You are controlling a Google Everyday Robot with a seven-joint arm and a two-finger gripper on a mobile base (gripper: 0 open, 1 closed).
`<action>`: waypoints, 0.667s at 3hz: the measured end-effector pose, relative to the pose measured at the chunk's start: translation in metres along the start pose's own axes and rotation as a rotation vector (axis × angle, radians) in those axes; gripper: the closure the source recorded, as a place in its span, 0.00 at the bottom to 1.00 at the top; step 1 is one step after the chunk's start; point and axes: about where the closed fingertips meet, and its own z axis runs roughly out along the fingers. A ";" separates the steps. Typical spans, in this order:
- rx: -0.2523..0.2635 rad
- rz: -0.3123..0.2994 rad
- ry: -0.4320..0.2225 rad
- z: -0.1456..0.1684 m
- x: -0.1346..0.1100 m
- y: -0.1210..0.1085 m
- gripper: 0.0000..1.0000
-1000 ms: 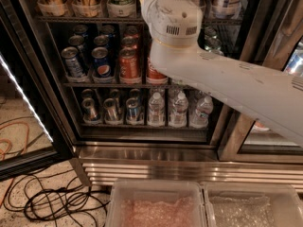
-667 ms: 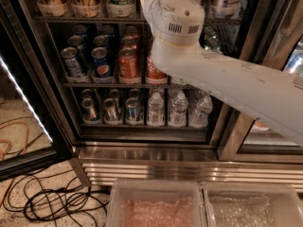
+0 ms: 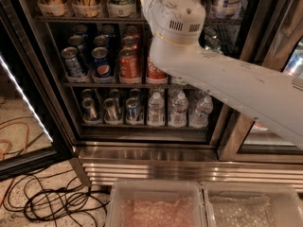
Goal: Pick 7up can from top shelf of fridge
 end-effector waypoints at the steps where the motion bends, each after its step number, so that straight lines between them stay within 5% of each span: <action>1: -0.003 0.004 0.000 0.002 -0.001 0.001 0.37; 2: -0.002 0.012 -0.008 0.007 -0.003 0.002 0.39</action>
Offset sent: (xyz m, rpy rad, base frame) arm 0.0311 0.0153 0.0069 0.0696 -0.0472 0.0177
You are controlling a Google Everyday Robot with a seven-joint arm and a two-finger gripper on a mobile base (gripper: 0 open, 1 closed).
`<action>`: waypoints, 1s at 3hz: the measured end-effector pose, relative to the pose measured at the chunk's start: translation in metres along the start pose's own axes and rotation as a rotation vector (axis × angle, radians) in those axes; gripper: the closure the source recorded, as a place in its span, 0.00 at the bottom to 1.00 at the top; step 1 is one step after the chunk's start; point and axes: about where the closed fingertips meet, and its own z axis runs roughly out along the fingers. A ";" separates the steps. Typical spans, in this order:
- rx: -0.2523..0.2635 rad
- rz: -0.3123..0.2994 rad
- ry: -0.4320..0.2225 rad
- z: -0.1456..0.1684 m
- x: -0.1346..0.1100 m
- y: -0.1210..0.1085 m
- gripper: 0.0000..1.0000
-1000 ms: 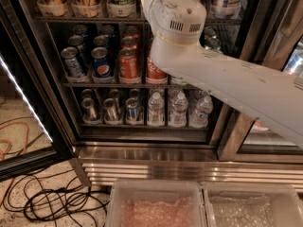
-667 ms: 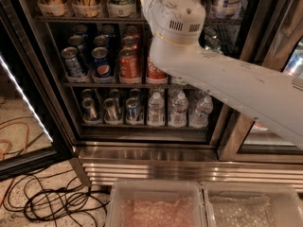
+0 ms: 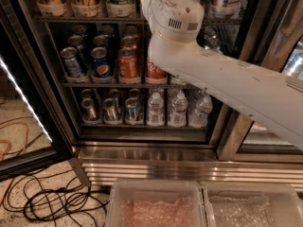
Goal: Pick 7up can from top shelf of fridge
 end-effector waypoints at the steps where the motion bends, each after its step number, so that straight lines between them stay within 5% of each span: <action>1: 0.002 0.006 -0.008 0.005 -0.002 0.001 0.38; 3: -0.002 0.010 -0.016 0.011 -0.003 0.002 0.80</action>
Offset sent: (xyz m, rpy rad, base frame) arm 0.0365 0.0107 -0.0020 0.0571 -0.0452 0.0260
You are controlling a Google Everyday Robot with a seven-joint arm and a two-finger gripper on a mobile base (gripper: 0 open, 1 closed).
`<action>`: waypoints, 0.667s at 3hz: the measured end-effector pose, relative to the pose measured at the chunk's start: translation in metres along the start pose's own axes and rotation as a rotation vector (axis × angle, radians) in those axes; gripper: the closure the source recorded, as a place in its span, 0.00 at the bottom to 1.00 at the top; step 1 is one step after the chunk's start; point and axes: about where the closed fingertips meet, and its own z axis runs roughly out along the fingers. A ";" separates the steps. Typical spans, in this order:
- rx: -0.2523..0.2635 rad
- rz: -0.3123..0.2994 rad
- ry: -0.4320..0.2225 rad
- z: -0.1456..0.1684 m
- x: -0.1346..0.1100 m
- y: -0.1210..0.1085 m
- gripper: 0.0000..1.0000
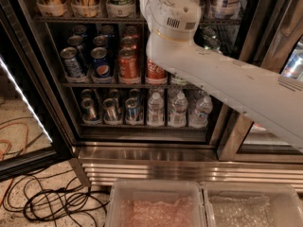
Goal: Pick 7up can from top shelf of fridge
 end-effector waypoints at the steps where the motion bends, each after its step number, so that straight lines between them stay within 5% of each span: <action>1: 0.000 0.000 0.000 0.000 0.000 0.000 1.00; 2: -0.014 0.011 0.014 0.001 -0.001 0.001 1.00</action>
Offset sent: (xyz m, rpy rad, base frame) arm 0.0016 0.0021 0.0018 0.0474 0.0473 0.0271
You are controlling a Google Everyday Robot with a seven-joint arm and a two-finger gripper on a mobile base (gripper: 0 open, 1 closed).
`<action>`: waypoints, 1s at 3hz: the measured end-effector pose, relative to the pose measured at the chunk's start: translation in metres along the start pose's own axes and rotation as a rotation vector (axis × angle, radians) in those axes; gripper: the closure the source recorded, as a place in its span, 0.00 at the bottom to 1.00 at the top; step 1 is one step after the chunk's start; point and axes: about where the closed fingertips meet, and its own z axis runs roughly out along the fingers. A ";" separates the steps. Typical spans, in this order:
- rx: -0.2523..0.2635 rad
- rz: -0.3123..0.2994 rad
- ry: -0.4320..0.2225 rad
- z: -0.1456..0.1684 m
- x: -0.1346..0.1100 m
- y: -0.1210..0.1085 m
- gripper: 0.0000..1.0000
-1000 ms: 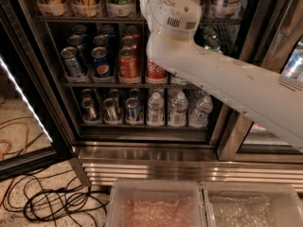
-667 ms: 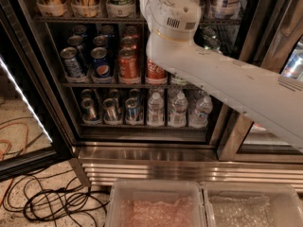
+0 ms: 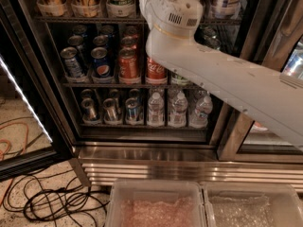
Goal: Pick 7up can from top shelf of fridge
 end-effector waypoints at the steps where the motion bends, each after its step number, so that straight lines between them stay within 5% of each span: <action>1: -0.021 0.034 0.029 0.003 -0.007 -0.003 1.00; 3: -0.076 0.110 0.100 -0.002 -0.020 -0.013 1.00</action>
Offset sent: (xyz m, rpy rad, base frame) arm -0.0004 -0.0071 0.0361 0.1361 0.1523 0.0779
